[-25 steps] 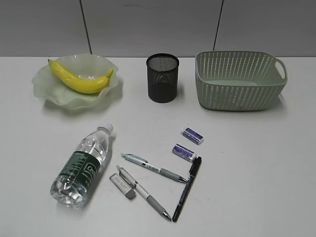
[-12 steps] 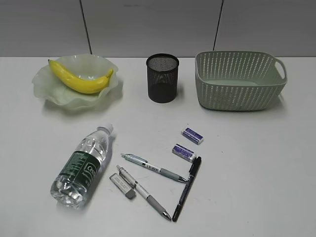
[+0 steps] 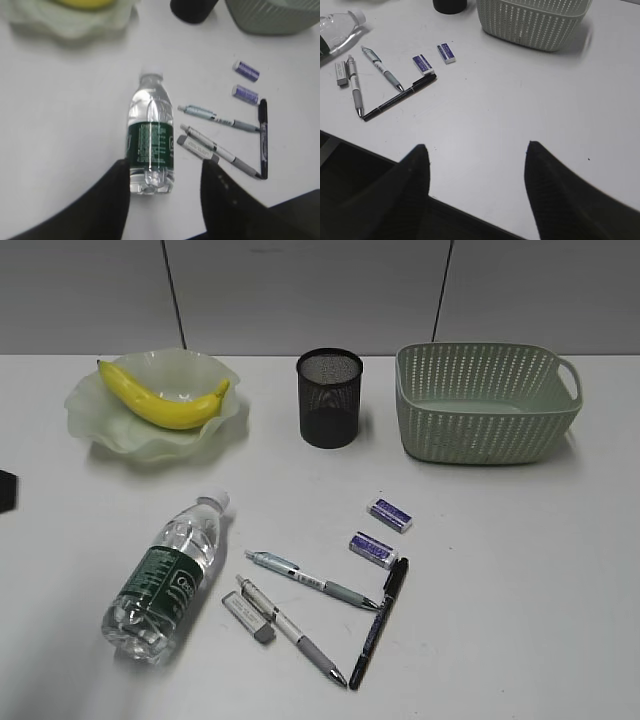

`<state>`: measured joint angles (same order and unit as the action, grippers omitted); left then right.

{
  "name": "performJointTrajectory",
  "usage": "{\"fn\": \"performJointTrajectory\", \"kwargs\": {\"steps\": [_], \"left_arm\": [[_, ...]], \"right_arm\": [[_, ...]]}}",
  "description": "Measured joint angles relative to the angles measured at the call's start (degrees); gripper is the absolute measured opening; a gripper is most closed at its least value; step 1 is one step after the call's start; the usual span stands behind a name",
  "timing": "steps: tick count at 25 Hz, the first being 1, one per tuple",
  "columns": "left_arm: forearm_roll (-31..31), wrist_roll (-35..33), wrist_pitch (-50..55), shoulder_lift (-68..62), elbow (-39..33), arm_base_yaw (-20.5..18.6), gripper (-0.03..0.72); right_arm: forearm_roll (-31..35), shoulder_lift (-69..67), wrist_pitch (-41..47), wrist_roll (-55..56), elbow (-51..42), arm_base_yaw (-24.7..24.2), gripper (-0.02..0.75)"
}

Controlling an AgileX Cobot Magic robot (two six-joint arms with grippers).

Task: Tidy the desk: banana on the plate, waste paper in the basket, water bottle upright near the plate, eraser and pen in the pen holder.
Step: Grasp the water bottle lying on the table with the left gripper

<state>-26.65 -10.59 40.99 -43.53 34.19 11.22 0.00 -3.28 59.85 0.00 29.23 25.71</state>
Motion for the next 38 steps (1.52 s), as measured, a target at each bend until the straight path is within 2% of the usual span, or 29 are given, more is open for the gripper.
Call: {"fn": "performJointTrajectory", "kwargs": {"steps": [3,5,7,10,19,24,26,34,36,38], "left_arm": [[-3.6,-2.8,-1.4,-14.7,1.2,1.0,0.407],[-4.1,-3.5,-2.2,-23.3,3.3,3.2,0.470],[-3.2,-3.8,-2.9,-30.8,6.7,6.0,0.517],[0.2,-3.3,-4.3,-40.4,12.3,10.7,0.539],[11.2,4.5,-3.8,-58.1,27.3,15.5,0.549],[21.9,14.3,0.2,-63.5,32.7,17.6,0.577],[24.3,17.0,1.3,-64.8,33.3,17.8,0.599],[23.8,20.7,0.1,-69.4,33.7,18.0,0.612],[23.3,20.9,-1.0,-70.2,33.7,18.0,0.580],[22.9,21.3,-1.8,-70.3,33.7,18.0,0.508]], "right_arm": [[0.0,0.0,-0.1,0.0,0.0,0.0,0.477],[0.0,0.0,-0.1,0.0,0.0,0.0,0.477],[0.0,0.0,-0.1,0.0,0.0,0.0,0.477],[0.0,0.0,-0.1,0.0,0.0,0.0,0.477],[0.0,0.0,-0.1,0.0,0.0,0.0,0.477],[0.0,0.0,-0.1,0.0,0.0,0.0,0.477],[0.0,0.0,-0.1,0.0,0.0,0.0,0.477],[0.0,0.0,-0.1,0.0,0.0,0.0,0.477],[0.0,0.0,-0.1,0.0,0.0,0.0,0.477],[0.0,0.0,-0.1,0.0,0.0,0.0,0.477]]}}
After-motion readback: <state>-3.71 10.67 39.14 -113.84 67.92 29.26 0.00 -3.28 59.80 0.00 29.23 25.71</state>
